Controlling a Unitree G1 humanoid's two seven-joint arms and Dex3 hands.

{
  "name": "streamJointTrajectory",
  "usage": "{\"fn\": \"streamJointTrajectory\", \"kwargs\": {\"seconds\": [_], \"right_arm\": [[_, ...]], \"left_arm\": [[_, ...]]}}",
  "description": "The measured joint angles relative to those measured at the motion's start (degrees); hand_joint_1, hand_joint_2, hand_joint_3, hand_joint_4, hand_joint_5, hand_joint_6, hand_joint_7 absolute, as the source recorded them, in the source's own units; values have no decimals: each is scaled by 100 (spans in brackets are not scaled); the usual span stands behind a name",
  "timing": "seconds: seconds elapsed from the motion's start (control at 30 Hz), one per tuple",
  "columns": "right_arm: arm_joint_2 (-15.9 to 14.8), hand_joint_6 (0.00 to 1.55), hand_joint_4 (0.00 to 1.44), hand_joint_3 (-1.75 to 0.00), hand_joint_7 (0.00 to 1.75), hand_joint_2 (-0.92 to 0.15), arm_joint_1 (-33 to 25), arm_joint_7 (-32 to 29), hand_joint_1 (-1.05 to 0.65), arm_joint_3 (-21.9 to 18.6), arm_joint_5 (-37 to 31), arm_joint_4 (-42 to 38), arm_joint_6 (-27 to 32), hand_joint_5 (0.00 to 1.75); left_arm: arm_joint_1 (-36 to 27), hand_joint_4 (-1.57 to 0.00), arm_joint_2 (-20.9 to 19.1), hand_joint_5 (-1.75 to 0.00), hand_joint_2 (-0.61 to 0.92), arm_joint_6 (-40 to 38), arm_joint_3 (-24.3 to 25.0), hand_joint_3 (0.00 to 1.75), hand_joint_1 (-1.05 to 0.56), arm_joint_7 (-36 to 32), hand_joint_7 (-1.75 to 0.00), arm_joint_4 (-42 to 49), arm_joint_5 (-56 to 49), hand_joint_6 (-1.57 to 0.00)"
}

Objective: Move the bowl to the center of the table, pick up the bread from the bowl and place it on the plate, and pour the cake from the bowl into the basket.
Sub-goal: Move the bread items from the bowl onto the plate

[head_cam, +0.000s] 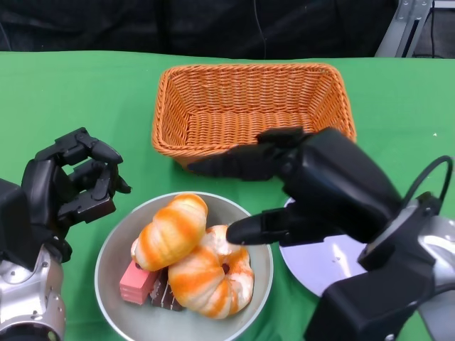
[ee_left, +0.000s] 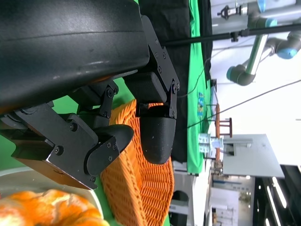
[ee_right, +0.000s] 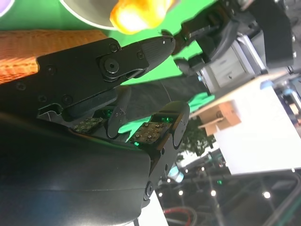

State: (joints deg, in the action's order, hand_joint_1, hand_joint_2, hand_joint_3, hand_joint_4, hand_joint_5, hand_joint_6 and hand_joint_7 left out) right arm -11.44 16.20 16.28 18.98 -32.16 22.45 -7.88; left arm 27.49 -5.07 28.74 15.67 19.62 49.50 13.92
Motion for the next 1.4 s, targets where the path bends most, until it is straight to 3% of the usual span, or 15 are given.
{"fn": "streamJointTrajectory", "kwargs": {"seconds": [0.17,0.2,0.27,0.4,0.5,0.63,0.7,0.9,1.17,1.4], "right_arm": [[-5,69,65,-1,0,-90,105,8,-71,133,-104,-59,-29,44],[-7,69,65,-1,0,-90,112,8,-71,152,-104,-69,-53,43],[-30,70,64,-1,0,-90,117,9,-70,172,-102,-98,-110,41],[-61,73,67,0,2,-88,117,22,-68,227,-101,-196,-185,41],[-20,74,67,0,2,-87,117,-16,-68,345,-120,-340,-252,39],[66,74,70,0,1,-85,117,-215,-67,546,-333,-571,-359,26],[114,75,71,0,1,-84,117,-347,-67,638,-424,-709,-460,24],[176,74,71,0,0,-84,122,-627,-67,787,-647,-1038,-672,20],[189,76,69,-1,1,-85,205,-1198,-67,902,-1112,-1488,-1029,16],[228,76,73,0,0,-86,419,-1925,-68,1010,-1476,-1977,-1434,14]], "left_arm": [[-9,-84,3,-148,46,-158,-115,110,-6,-214,-119,-241,-163,-92],[-13,-82,4,-152,47,-161,-137,107,-8,-215,-121,-274,-185,-91],[-16,-77,4,-157,60,-161,-191,82,-13,-283,-124,-325,-272,-89],[-45,-72,0,-167,64,-241,-244,75,-9,-309,-124,-356,-306,-89],[-76,-70,-8,-163,61,-490,-277,75,-10,-355,-121,-477,-303,-88],[-137,-74,-40,-164,73,-817,-268,19,-16,-307,-116,-628,-218,-89],[-154,-75,-69,-163,76,-864,-280,9,-18,-307,-114,-676,-229,-89],[-176,-79,-128,-158,81,-858,-365,3,-22,-515,-117,-788,-437,-84],[-226,-73,-103,-170,81,-1046,-356,0,-23,-508,-132,-965,-293,-81],[-300,-80,-44,-160,82,-1188,-347,1,-30,-204,-136,-1205,45,-80]]}}
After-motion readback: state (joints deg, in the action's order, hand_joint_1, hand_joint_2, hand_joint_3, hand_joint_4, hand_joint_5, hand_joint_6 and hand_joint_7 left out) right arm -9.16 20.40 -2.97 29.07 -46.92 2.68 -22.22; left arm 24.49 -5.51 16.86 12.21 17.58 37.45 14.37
